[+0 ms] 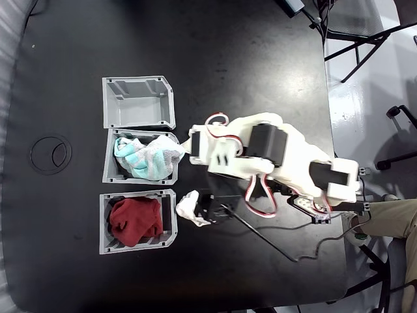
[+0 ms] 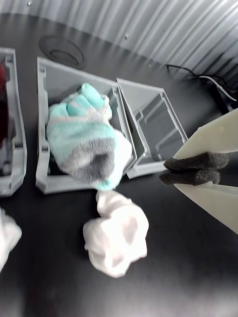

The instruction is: Put the sock in the container

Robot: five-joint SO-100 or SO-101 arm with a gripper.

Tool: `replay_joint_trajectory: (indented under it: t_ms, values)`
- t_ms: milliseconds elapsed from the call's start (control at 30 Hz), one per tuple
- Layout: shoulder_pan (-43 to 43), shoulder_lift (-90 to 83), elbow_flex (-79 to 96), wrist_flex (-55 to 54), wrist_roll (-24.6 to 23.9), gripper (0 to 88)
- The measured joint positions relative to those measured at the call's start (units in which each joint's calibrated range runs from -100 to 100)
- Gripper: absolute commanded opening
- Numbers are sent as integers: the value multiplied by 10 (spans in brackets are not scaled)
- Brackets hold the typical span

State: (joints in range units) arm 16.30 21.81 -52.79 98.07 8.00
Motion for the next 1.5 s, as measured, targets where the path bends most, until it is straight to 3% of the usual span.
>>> replay_joint_trajectory:
  t_ms: [467,1067,1500]
  values:
    - [0,-309,268,0,0,14]
    - [-20,-509,438,-3,0,14]
    - [-20,-681,769,-232,0,14]
